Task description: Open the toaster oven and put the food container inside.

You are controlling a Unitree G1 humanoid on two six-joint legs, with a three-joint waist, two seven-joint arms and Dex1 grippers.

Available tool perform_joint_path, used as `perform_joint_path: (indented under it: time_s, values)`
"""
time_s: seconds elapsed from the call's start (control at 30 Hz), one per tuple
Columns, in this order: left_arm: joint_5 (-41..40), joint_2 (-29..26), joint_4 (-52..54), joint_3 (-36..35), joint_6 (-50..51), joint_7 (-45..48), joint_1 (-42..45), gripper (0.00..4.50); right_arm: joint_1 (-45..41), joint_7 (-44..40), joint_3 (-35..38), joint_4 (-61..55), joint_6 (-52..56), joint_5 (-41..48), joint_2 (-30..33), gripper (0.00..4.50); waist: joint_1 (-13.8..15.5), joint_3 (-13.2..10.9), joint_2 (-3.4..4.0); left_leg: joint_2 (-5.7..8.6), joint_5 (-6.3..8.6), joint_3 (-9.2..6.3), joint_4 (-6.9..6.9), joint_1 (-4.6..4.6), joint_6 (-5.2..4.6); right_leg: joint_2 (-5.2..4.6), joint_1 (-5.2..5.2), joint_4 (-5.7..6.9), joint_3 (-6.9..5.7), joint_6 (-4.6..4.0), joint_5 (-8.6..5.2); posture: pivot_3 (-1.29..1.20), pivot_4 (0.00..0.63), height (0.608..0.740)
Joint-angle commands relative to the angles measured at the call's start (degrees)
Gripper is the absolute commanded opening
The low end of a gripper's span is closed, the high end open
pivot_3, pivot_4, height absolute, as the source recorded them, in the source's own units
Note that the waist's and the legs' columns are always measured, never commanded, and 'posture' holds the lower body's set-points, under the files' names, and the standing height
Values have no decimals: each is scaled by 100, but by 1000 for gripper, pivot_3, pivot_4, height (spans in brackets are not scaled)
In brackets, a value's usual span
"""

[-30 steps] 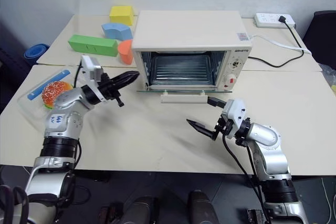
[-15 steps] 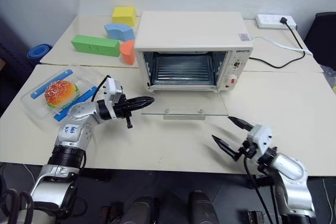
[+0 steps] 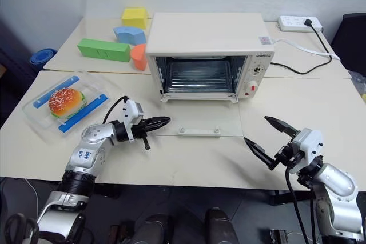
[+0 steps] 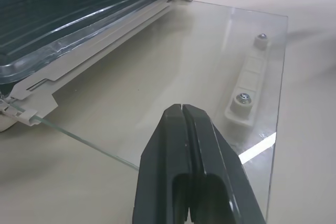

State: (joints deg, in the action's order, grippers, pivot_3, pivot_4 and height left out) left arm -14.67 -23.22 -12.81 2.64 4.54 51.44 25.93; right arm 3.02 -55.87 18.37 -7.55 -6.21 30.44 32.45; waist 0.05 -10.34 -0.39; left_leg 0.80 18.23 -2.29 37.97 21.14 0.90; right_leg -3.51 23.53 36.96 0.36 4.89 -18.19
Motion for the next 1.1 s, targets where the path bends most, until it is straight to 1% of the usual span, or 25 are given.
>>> perform_joint_path:
  time_s: [0.03, 0.07, 0.13, 0.27, 0.37, 0.47, 0.5, 0.63, 0.7, 0.73, 0.8, 0.9, 1.03, 1.1]
  values:
    - [-598, 1, 806, -483, 320, -145, -426, 405, -191, -275, -115, 40, 27, 180, 48, 4500, -25, 0, 0, -2, 0, -1, -1, 1, 0, 1, 0, -1, 0, 0, 0, 0, 150, 740]
    - [-893, -28, 1121, -725, 439, -172, -599, 611, -270, -341, -171, 79, -4, 162, 31, 4500, -33, 0, 0, -3, 0, 1, -2, 0, 0, 2, 2, 0, 1, 0, 0, 0, 150, 740]
    - [-1352, -200, 1730, -1252, 688, -273, -1016, 1177, -414, -471, -276, 162, -33, 172, -7, 4500, -40, 0, -1, -10, 0, 1, -3, 3, 1, 5, 4, -1, 1, 0, 0, 0, 150, 740]
    - [-1960, -634, 2745, -2583, 1257, -830, -2151, 2446, -681, -754, -521, 358, -178, 135, -93, 4500, -51, 1, 2, -19, 3, 0, -7, -3, -1, 6, 4, -5, 2, -3, -2, 0, 150, 740]
    - [-2355, -810, 2954, -3813, 1446, -1015, -3170, 3363, -887, -927, -726, 445, -249, 127, -232, 4500, -35, 1, 2, -20, 12, -1, -10, -5, -13, 5, 1, -10, 2, -5, -3, 0, 150, 740]
    - [-2743, -644, 2889, -4701, 1552, -1251, -3938, 4353, -1033, -1086, -983, 362, -118, 219, -335, 4500, -14, 0, 1, -20, 17, -3, -10, -5, -21, 2, -2, -17, 1, -7, -4, 0, 150, 740]
    - [-2839, -600, 2785, -4939, 1577, -1280, -4155, 4453, -1081, -1106, -1044, 340, -133, 214, -373, 4500, 6, 0, 0, -20, 18, -5, -10, -3, -23, 1, -4, -22, -2, -8, -4, 0, 150, 740]
    - [-3081, -487, 2441, -5521, 1782, -1567, -4665, 4453, -1174, -1107, -1133, 319, -229, 167, -482, 4500, 50, 1, 0, -19, 25, -12, -10, -3, -31, -5, -15, -41, -7, -8, -4, 0, 150, 740]
    - [-3119, -516, 2184, -5726, 1960, -1911, -4708, 4453, -1176, -1051, -1114, 312, -354, 126, -551, 4500, 56, 1, 0, -19, 28, -13, -10, -3, -31, -4, -15, -43, -7, -8, -4, 0, 150, 740]
    - [-3240, -584, 2090, -5830, 2123, -2124, -4634, 4453, -1214, -1018, -1038, 349, -659, 72, -650, 4500, 57, 1, 0, -19, 28, -13, -12, -3, -30, -4, -15, -42, -7, -9, -4, 0, 150, 740]
    - [-3464, -811, 1967, -5978, 2546, -2597, -4407, 4453, -1233, -977, -987, 400, -917, -24, -710, 4500, 63, 1, -1, -20, 29, -15, -13, -3, -30, -2, -14, -42, -10, -9, -4, 0, 150, 740]
    - [-4008, -1305, 1945, -6090, 3217, -2975, -3948, 4453, -1213, -977, -1040, 418, -836, -5, -653, 4500, 85, 9, -16, -20, 28, -20, -13, -3, -29, -3, -14, -38, -12, -9, -4, 0, 150, 740]
    - [-4817, -2107, 1571, -6175, 4547, -3661, -3322, 4453, -1243, -969, -1049, 274, -643, 190, -624, 4500, 60, 10, -15, -19, 30, -19, -13, -4, -25, -4, -14, -36, -10, -9, -4, 0, 150, 740]
    - [-4945, -2479, 1211, -6117, 5201, -4089, -3070, 4453, -1267, -929, -1076, 152, -543, 258, -638, 4500, -3, 9, -12, -19, 31, -20, -20, -5, -22, -4, -7, -31, -10, -11, -5, 0, 150, 740]
